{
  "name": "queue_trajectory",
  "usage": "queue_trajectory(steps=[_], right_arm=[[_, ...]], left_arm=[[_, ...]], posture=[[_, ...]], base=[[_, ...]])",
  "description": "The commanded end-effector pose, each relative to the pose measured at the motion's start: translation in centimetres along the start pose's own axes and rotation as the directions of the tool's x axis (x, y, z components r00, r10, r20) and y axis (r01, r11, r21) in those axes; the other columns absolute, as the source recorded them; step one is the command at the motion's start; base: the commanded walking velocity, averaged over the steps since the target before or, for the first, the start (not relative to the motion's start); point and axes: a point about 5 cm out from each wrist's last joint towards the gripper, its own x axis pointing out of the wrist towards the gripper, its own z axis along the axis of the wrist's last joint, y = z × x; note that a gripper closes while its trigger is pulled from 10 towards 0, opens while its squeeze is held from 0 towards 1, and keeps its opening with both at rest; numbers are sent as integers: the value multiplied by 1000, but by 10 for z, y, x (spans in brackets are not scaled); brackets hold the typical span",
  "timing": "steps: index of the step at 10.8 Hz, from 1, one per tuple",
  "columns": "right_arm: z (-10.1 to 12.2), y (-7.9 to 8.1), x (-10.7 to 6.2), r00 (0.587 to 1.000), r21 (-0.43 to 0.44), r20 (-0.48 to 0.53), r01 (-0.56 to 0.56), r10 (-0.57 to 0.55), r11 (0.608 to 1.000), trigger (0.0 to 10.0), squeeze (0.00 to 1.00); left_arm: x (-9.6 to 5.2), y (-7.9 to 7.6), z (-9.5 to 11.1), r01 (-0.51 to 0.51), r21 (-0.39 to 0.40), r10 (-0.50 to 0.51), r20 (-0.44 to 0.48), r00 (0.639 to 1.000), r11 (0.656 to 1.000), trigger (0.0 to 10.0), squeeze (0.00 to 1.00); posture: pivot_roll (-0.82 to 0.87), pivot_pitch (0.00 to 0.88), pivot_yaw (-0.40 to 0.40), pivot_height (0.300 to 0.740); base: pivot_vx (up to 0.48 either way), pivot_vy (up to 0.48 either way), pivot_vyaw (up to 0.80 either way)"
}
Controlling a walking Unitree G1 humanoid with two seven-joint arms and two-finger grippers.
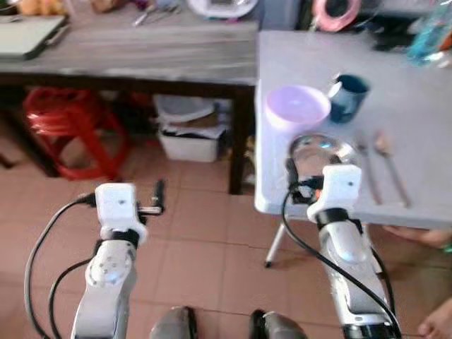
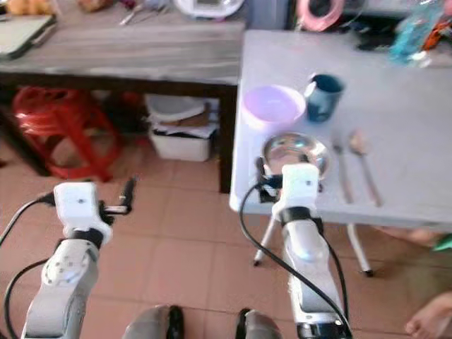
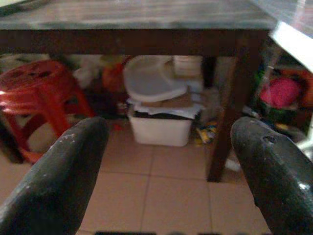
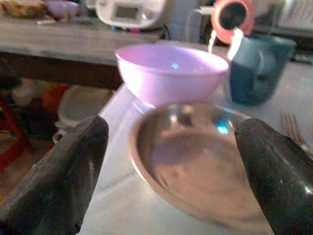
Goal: Setting the table
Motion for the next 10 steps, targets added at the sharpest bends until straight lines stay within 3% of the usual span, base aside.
queue_trajectory(steps=[1, 3, 5, 6, 10], right_arm=[[3, -8, -4, 999, 22, 11, 42, -43, 999, 10000, 1000], [1, -23, -10, 988, 2, -25, 152, -152, 988, 10000, 1000], [0, -34, -16, 985, -19, -36, 168, -168, 986, 10000, 816], [1, -36, -15, 985, -24, -35, 169, -170, 985, 10000, 0], [10, -46, -9, 983, -77, 3, 182, -183, 980, 10000, 0]], left_arm=[[2, -3, 5, 30, 4, -30, 11, 999, 1000, 10000, 0], [8, -13, 10, 73, -14, -73, 27, 997, 997, 10000, 0], [7, -15, 13, 88, -18, -87, 34, 996, 996, 10000, 0], [6, -15, 13, 97, -8, -97, 31, 995, 995, 10000, 0], [7, -12, 16, 93, 8, -93, 37, 995, 996, 10000, 0]], posture=[[-24, 171, 30, 740], [-50, 208, 37, 740], [-57, 218, 39, 740], [-55, 226, 42, 740], [-51, 232, 46, 740]], base=[[0, 0, 0], [0, 0, 0], [0, 0, 0], [0, 0, 0], [0, 0, 0]])
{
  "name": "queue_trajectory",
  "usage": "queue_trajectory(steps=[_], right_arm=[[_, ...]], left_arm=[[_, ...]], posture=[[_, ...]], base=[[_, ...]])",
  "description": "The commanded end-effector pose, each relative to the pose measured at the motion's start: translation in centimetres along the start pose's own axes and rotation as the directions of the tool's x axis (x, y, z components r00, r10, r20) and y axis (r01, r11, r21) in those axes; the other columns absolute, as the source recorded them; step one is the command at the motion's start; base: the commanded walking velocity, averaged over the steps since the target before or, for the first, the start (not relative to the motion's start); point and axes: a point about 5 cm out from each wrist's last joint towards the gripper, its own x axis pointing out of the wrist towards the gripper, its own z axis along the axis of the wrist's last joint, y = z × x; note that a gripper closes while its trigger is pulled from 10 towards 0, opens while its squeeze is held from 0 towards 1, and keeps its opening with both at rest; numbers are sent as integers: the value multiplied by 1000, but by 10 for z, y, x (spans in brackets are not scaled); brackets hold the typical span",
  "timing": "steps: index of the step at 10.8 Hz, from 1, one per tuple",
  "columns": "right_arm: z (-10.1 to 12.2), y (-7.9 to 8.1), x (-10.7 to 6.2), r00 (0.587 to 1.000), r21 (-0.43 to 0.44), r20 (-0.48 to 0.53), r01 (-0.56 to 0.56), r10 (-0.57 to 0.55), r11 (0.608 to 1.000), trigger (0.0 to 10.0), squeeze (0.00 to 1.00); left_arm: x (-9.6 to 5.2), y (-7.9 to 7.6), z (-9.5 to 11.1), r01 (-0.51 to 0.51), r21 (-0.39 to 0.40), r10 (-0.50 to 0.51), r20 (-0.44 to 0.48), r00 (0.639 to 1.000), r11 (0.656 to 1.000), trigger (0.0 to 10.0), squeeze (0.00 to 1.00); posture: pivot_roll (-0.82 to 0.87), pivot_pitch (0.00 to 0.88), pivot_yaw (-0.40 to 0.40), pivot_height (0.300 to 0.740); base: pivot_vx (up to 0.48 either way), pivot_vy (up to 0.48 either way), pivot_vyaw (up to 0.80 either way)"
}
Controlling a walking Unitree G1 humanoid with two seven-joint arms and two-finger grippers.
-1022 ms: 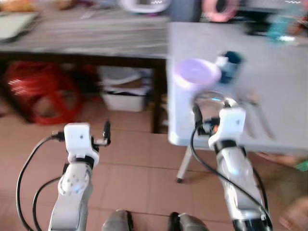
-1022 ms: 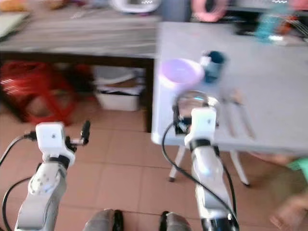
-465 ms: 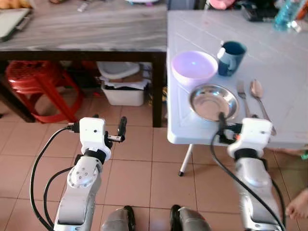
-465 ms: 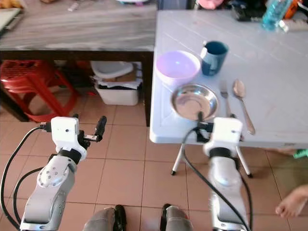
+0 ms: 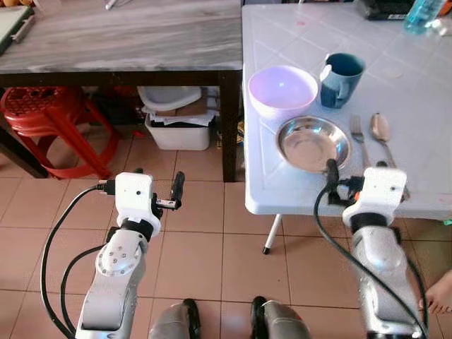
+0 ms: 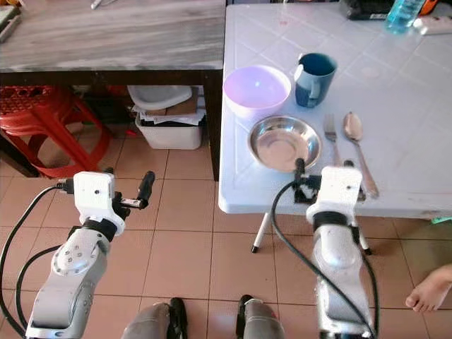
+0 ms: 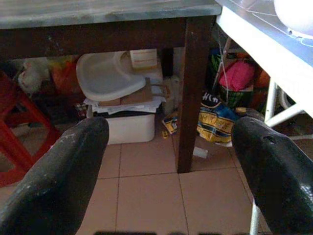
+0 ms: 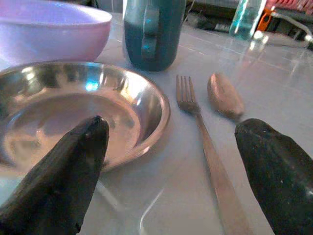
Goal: Setting the table
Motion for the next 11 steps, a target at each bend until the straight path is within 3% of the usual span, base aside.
queue_trajectory(steps=[1, 6, 9, 11], right_arm=[[1, -2, 0, 1000, -9, 0, 2, -2, 1000, 10000, 0], [7, -5, 2, 1000, -32, 11, 28, -27, 999, 10000, 0], [14, -4, 11, 999, 171, -11, 33, -32, 985, 10000, 0], [16, -1, 12, 1000, 249, -19, 4, 1, 968, 10000, 0]], left_arm=[[-1, 0, 4, 4, 11, -4, 10, 1000, 1000, 10000, 0], [0, 0, 5, 9, 24, -10, 16, 1000, 1000, 10000, 0], [-2, 2, 5, 14, 34, -14, 14, 1000, 999, 10000, 0], [-1, 3, 6, 16, 38, -17, 14, 1000, 999, 10000, 0]], posture=[[-52, 230, 46, 740], [-49, 232, 50, 740], [-44, 238, 57, 740], [-45, 241, 61, 740]], base=[[0, 0, 0], [0, 0, 0], [0, 0, 0], [0, 0, 0]])
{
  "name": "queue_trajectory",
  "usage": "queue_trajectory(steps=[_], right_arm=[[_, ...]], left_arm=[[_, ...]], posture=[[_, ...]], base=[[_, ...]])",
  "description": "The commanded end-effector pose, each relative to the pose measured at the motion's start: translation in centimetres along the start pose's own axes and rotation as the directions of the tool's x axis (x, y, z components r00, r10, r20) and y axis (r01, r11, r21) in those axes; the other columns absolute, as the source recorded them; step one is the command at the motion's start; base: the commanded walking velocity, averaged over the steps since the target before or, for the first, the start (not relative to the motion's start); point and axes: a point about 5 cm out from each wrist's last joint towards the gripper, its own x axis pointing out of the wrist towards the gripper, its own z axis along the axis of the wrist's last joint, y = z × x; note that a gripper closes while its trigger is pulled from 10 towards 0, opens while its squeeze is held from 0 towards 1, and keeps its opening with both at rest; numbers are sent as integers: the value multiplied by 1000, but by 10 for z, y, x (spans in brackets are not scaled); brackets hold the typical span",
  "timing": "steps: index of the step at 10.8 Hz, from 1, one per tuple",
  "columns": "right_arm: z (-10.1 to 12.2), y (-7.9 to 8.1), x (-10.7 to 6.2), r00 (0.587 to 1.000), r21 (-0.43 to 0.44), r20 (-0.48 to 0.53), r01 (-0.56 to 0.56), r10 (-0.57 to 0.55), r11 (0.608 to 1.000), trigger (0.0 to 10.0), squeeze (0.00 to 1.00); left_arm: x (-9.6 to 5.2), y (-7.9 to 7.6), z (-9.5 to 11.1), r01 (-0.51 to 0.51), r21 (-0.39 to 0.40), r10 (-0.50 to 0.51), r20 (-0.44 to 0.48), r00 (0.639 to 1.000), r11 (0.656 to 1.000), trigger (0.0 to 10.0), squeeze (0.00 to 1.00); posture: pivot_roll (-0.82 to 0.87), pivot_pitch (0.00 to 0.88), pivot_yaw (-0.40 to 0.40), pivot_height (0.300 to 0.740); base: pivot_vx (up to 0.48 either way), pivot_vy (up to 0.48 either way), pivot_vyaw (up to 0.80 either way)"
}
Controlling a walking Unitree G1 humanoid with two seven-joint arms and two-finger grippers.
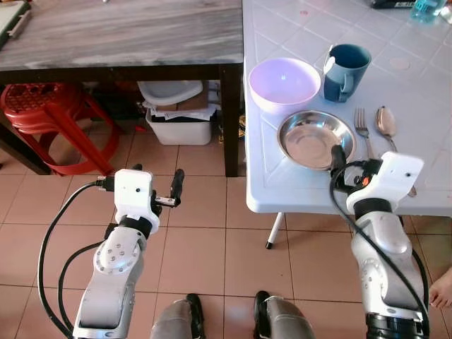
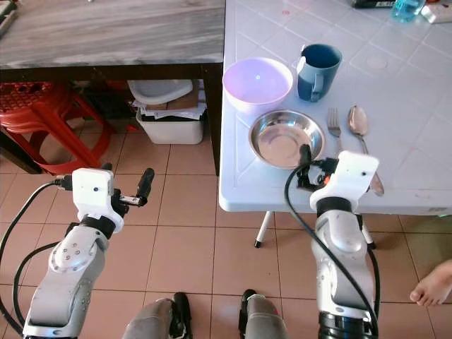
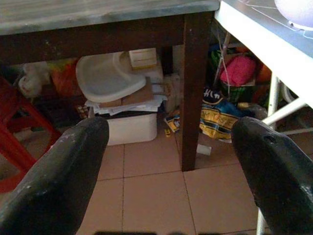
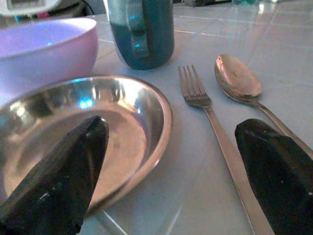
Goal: Setting the table
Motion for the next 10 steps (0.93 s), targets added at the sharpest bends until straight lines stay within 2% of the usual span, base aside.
queue_trajectory(steps=[1, 5, 6, 7, 10], right_arm=[[3, -1, 0, 1000, 27, -2, -4, 4, 1000, 10000, 0], [7, 8, 5, 996, 20, -10, -84, 85, 996, 10000, 0], [5, 10, 6, 997, 118, -36, -63, 67, 991, 10000, 0], [1, 17, 4, 993, 169, -61, -91, 102, 981, 10000, 0], [-8, 23, -1, 986, 231, -114, -94, 123, 968, 10000, 0]], left_arm=[[-2, 0, 0, 5, 12, -5, -7, 1000, 1000, 10000, 0], [-2, -2, 2, 29, 38, -29, 4, 1000, 999, 10000, 0], [-2, -3, 3, 40, 40, -41, 7, 999, 998, 10000, 0], [-2, -3, 3, 41, 40, -42, 5, 999, 998, 10000, 0], [-3, -2, 3, 42, 41, -42, 3, 999, 998, 10000, 0]], posture=[[-44, 241, 63, 740], [-40, 243, 67, 740], [-39, 245, 68, 740], [-36, 245, 67, 740], [-36, 246, 67, 740]], base=[[0, 0, 0], [0, 0, 0], [0, 0, 0], [0, 0, 0], [0, 0, 0]])
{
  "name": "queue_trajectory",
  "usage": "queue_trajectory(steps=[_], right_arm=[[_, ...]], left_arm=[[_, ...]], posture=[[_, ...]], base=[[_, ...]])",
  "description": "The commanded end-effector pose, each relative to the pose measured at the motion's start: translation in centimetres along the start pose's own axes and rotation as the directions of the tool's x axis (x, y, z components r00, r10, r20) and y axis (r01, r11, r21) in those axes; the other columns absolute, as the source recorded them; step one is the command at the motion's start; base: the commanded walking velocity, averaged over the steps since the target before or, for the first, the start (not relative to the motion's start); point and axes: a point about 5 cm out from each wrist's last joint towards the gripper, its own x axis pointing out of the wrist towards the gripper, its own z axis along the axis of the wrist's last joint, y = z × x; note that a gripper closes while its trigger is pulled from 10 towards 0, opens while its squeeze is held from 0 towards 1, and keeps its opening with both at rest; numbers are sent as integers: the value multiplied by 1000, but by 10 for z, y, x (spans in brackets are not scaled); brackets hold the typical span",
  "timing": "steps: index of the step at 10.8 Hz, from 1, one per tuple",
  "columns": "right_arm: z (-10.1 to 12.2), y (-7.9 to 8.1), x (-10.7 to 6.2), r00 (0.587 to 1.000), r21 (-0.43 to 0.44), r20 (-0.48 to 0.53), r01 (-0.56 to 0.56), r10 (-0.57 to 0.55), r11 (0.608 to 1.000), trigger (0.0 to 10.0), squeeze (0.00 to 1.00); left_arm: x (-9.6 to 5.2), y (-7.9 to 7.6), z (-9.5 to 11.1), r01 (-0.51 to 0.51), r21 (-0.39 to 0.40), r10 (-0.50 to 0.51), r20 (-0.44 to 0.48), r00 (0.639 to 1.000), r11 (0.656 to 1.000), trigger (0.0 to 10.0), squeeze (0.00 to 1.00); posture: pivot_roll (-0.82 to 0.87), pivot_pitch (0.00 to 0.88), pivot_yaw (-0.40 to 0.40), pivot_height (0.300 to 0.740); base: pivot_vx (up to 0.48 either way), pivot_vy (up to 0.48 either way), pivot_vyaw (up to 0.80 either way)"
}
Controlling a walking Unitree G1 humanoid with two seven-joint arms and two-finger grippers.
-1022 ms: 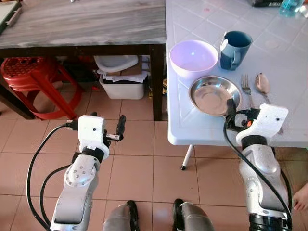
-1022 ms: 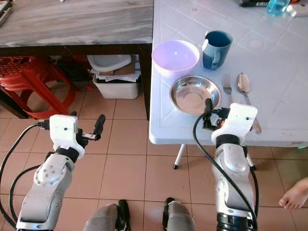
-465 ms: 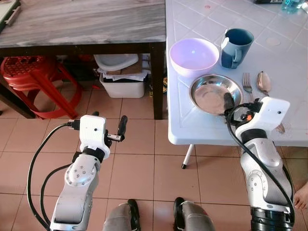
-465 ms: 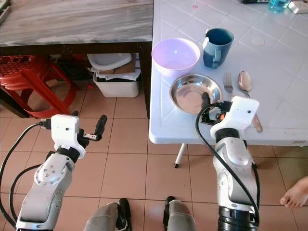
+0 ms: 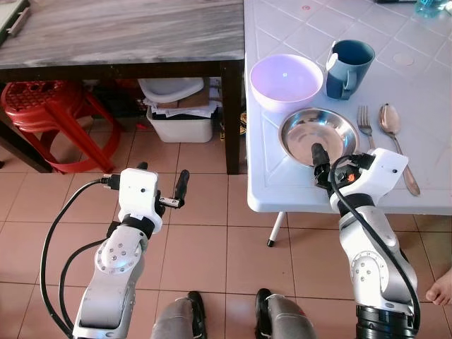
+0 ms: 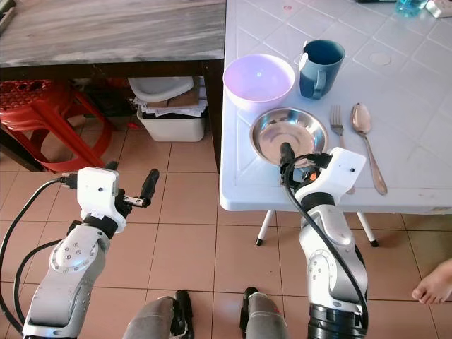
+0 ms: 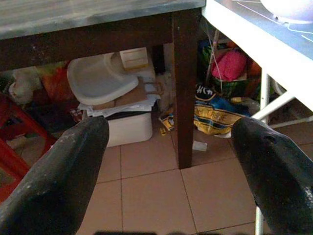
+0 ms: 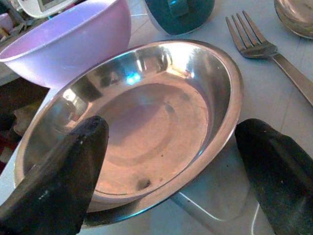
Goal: Setting the table
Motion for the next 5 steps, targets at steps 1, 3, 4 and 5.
queue_trajectory(steps=[1, 3, 4, 5], right_arm=[[-5, -2, -3, 999, 41, -37, 13, -11, 999, 10000, 0], [-9, -5, -3, 998, 116, -66, 30, -22, 993, 0, 0], [-11, -4, -4, 997, 130, -76, 27, -18, 991, 0, 0], [-14, -3, -5, 996, 142, -88, 27, -15, 990, 0, 0]], left_arm=[[-3, 0, 0, 4, 7, -4, -3, 1000, 1000, 10000, 0], [-1, 0, 1, 9, 7, -9, 0, 1000, 1000, 10000, 0], [-1, 1, 1, 9, 8, -9, 1, 1000, 1000, 10000, 0], [-2, 0, 1, 13, 7, -13, 1, 1000, 1000, 10000, 0]], posture=[[-37, 245, 69, 740], [-36, 244, 69, 740], [-36, 243, 69, 740], [-36, 244, 70, 740]], base=[[0, 0, 0], [0, 0, 0], [0, 0, 0], [0, 0, 0]])
